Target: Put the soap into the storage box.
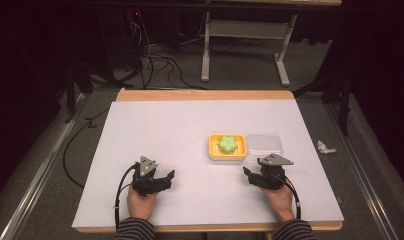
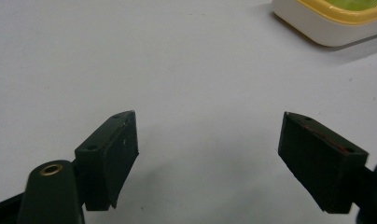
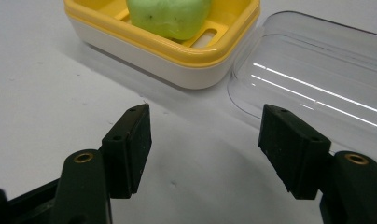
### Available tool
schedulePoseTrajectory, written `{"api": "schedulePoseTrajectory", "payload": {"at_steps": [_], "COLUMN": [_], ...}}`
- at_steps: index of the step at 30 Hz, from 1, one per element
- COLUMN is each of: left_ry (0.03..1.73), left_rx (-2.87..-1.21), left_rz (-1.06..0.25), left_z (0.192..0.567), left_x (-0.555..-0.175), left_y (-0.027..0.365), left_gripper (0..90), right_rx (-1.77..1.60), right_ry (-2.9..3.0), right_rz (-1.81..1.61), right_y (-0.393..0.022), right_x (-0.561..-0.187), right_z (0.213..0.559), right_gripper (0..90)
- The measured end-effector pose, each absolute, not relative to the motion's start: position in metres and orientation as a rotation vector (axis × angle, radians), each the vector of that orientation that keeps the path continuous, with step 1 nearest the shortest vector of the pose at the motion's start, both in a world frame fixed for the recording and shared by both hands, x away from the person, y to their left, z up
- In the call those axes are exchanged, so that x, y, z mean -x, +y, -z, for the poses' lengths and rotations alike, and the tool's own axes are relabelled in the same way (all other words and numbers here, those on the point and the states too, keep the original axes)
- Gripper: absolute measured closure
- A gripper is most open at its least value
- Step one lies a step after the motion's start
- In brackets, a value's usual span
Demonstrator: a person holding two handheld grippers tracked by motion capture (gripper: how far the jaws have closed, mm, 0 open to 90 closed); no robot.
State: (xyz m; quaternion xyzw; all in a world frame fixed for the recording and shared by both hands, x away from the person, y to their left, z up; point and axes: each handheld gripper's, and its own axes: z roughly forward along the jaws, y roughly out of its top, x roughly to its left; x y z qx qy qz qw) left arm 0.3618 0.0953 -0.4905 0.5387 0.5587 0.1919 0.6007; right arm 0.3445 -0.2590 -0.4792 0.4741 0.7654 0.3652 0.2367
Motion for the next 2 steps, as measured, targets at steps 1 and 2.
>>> {"api": "schedulePoseTrajectory", "payload": {"at_steps": [1,2], "left_ry": [1.295,1.294], "left_rx": [-1.245,-1.244], "left_rz": [-0.444,-0.445], "left_z": [0.4904,0.4904], "left_x": [-0.3618,-0.3617], "left_y": [0.0953,0.0953], "left_gripper": [20.5,20.4], "right_rx": [-1.299,-1.296], "right_ry": [2.101,2.1], "right_rz": [-1.001,-1.004], "right_y": [-0.2592,-0.2592], "right_x": [-0.3444,-0.3444], "right_z": [0.4791,0.4793], "right_gripper": [35.3,35.3]}}
